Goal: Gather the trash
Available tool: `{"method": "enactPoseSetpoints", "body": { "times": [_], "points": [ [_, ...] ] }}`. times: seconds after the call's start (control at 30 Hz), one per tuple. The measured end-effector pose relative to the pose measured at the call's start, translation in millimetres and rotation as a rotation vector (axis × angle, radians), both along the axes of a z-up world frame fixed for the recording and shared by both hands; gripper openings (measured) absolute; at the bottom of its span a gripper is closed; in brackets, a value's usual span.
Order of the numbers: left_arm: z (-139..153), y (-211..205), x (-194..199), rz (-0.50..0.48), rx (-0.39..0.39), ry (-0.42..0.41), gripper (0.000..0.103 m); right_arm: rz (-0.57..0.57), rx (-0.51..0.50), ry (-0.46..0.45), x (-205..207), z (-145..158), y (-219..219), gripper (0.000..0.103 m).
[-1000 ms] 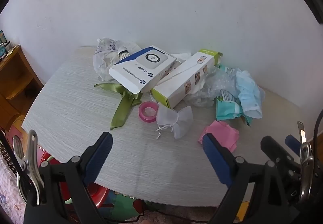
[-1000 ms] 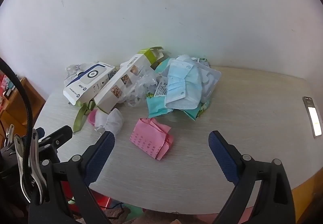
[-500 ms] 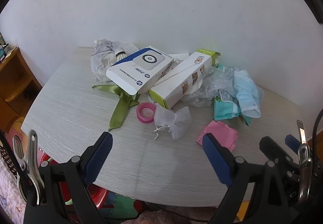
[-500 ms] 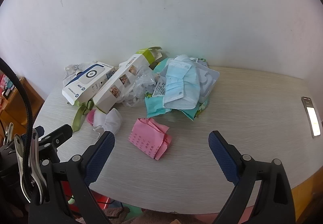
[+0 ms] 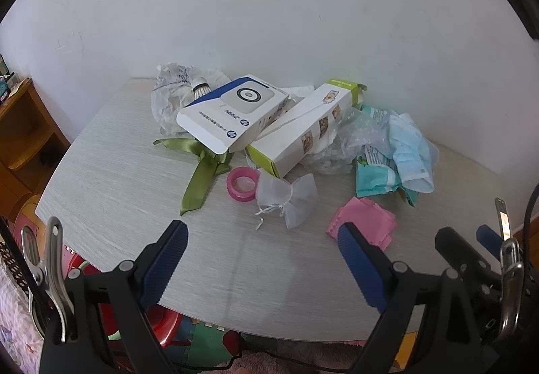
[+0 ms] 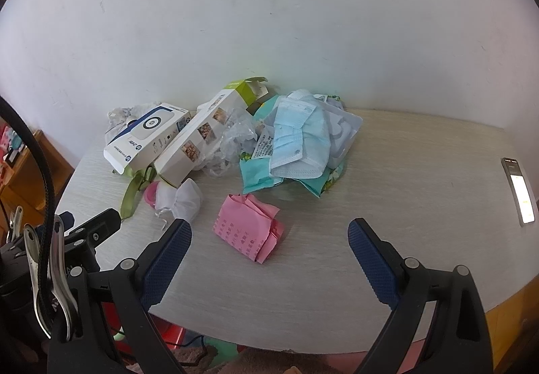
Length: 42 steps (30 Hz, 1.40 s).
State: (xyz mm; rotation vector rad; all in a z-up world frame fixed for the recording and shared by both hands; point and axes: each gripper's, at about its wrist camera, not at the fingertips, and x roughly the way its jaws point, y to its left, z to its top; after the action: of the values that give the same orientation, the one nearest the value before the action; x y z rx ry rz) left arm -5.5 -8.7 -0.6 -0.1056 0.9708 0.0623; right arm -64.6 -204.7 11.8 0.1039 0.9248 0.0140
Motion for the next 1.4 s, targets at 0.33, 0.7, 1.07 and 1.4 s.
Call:
{"method": "enactPoseSetpoints", "body": {
  "times": [0.33, 0.7, 1.07, 1.4],
  "points": [
    [-3.9, -5.9, -5.0, -0.002, -0.004, 0.004, 0.094, -0.004, 0.003, -0.001, -1.2, 0.7, -2.5, 0.097],
    [-2.6, -4.7, -0.5, -0.007, -0.004, 0.009, 0.094, 0.000, 0.002, 0.000, 1.0, 1.5, -1.3, 0.097],
    [-2.7, -5.0, 0.2, -0.007, -0.005, 0.011, 0.094, -0.002, 0.002, 0.000, 2.1, 1.0, -0.6, 0.097],
    [-2.9, -3.6, 3.4, -0.009, -0.005, 0.015, 0.094, -0.003, 0.000, 0.001, 3.2, 1.7, 1.4, 0.097]
  ]
}}
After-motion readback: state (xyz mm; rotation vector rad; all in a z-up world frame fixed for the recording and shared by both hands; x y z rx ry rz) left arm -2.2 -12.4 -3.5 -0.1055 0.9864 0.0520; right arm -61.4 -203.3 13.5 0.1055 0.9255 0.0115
